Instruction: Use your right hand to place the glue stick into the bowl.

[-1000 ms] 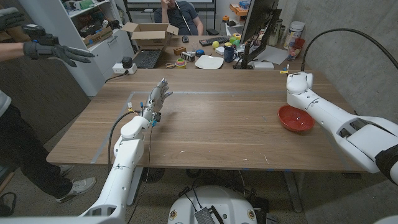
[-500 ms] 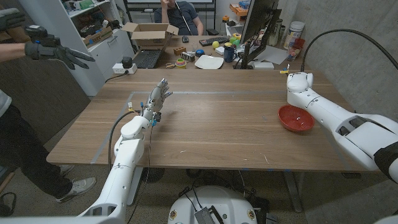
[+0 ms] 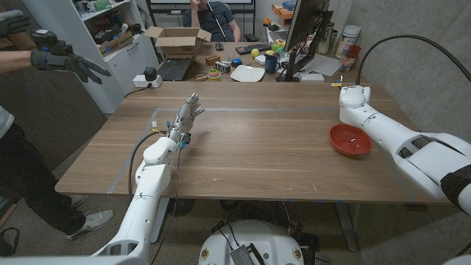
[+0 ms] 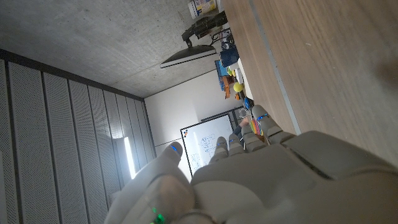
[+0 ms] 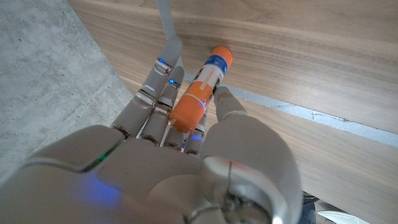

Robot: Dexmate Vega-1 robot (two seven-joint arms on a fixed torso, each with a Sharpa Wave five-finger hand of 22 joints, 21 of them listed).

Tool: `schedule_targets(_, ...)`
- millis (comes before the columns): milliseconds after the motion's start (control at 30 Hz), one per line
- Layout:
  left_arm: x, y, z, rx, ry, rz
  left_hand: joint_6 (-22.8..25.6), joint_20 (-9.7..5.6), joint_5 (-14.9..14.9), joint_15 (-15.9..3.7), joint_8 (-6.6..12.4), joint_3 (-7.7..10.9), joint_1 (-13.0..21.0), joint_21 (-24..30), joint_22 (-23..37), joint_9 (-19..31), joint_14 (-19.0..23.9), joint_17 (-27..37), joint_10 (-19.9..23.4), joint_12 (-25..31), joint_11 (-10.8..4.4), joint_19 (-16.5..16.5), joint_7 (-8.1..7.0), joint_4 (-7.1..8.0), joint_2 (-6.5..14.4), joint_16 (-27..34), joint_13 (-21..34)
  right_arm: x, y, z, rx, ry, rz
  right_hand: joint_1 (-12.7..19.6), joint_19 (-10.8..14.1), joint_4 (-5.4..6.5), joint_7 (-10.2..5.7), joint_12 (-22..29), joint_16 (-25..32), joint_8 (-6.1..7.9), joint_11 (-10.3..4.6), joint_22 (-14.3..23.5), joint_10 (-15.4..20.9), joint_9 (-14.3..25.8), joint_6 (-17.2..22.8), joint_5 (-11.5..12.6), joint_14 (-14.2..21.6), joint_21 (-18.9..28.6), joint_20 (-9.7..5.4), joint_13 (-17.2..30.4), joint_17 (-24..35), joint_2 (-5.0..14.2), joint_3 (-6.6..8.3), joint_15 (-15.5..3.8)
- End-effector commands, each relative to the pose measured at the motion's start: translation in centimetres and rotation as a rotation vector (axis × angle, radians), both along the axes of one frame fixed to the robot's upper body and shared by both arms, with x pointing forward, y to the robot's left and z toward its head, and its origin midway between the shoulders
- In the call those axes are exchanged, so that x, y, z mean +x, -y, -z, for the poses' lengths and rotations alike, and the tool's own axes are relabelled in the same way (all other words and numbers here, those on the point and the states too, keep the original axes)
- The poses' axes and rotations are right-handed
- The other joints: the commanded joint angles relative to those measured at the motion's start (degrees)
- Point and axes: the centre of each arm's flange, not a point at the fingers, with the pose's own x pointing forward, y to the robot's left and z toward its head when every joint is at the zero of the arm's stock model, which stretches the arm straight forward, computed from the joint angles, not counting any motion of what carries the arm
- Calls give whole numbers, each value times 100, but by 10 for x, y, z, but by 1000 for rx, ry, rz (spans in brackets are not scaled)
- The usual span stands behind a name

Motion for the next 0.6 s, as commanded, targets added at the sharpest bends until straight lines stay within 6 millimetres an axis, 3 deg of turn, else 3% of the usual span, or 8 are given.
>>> schedule_targets(33, 2, 0, 1, -2, -3, 1, -4, -6, 8, 19, -16, -23, -49, -18, 29, 17, -40, 25, -35, 26, 21, 29, 14, -9, 91, -15, 27, 4, -1, -1, 17, 0, -10, 324, -51, -20, 9, 67, 6, 21, 27, 38, 189, 39, 153, 76, 275, 84, -706, 19, 28, 29, 133, -842)
schedule_targets(267, 4, -1, 0, -3, -6, 0, -6, 0, 8, 20, -17, -26, -53, -28, 29, 17, -42, 25, -38, 25, 33, 26, 17, -8, 89, -16, 27, 6, 0, -1, 41, 9, -19, 917, -35, -29, 211, 158, 67, 35, 108, 103, 592, 76, 525, 150, 826, 267, -710, 59, 85, 10, 254, -862)
schedule_targets(600, 7, -1, 0, 4, -9, 3, -13, -4, 10, 24, -20, -33, -58, -45, 30, 17, -53, 25, -53, 21, 27, 20, 18, -9, 82, -21, 27, 8, 1, -2, 61, 37, -34, 1477, -157, 78, 689, 500, 54, 446, 382, 128, 1525, 299, 1732, 165, 1207, 526, -712, 249, 152, -115, 113, -833)
